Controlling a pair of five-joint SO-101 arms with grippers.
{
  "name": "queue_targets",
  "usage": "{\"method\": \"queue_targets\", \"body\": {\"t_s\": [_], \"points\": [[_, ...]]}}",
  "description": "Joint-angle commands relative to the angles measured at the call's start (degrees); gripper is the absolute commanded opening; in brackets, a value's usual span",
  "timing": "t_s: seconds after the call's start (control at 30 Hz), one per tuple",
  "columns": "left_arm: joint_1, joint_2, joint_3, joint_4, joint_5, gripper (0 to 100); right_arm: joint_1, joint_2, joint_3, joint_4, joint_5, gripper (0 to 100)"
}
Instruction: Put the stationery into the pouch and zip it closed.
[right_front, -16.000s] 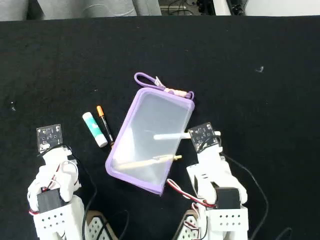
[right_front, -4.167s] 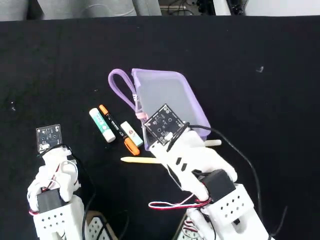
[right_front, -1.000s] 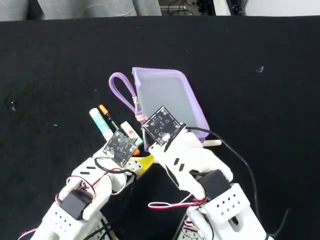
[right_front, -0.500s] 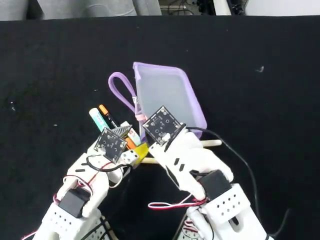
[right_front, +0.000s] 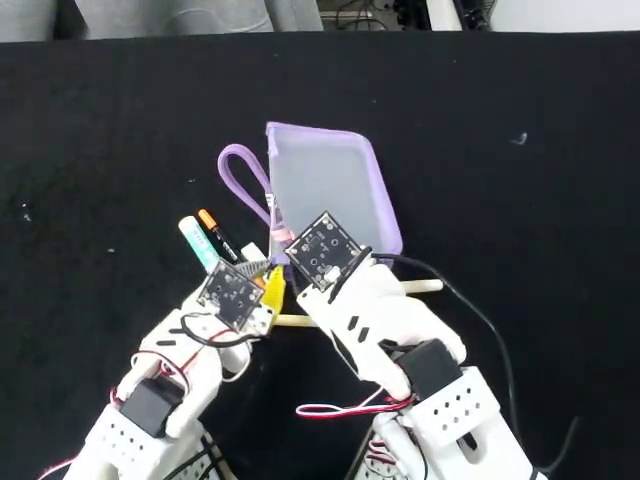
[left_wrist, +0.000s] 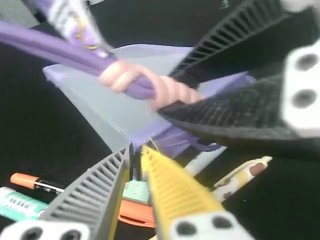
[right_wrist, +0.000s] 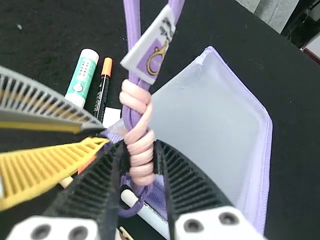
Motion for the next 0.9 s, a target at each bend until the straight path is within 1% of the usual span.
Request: {"method": "queue_targets", "body": {"t_s": [0.0, 0.17, 0.33, 0.4, 0.47, 0.5, 0.57, 0.63, 0.67, 0.73, 0.87], "points": [[1.1, -0.4, 1.5, -0.2, 0.0, 3, -0.4, -1.1, -1.6, -1.1, -0.3, 1.1], [0.4, -0.4, 1.5, -0.3, 0.0, 3, -0.4, -1.1, -1.8, -1.1, -0.3, 1.1], [-7.4, -0.4, 1.5, -2.5, 0.0, 3, -0.3, -1.1, -1.8, -1.1, -0.3, 1.1], [-9.4, -0.4, 1.2, -2.5, 0.4, 3, -0.3, -1.1, -1.8, -1.1, -0.3, 1.1], [-9.3, -0.4, 1.4, -2.2, 0.2, 4, -0.3, -1.1, -2.0, -1.5, -0.3, 1.1], [-9.3, -0.4, 1.5, -2.1, 0.2, 6, -0.3, -1.1, -2.1, -1.7, -0.3, 1.1], [-8.0, -0.4, 1.5, 0.1, 0.3, 17, -0.4, -1.1, -2.6, -2.6, -0.3, 1.1], [-5.2, -0.4, 1.5, 2.9, 0.2, 26, -0.4, -1.1, -3.2, -3.2, -0.3, 1.1], [-3.9, -0.4, 1.2, 4.1, 0.1, 28, -0.4, -1.1, -3.5, -3.2, -0.3, 1.1], [-2.0, -0.4, 1.0, 4.9, 0.1, 26, -0.6, -1.1, -3.8, -3.0, -0.3, 1.1], [-1.0, -0.4, 1.0, 4.8, 0.1, 25, -0.6, -1.1, -3.6, -3.1, -0.3, 1.1]]}}
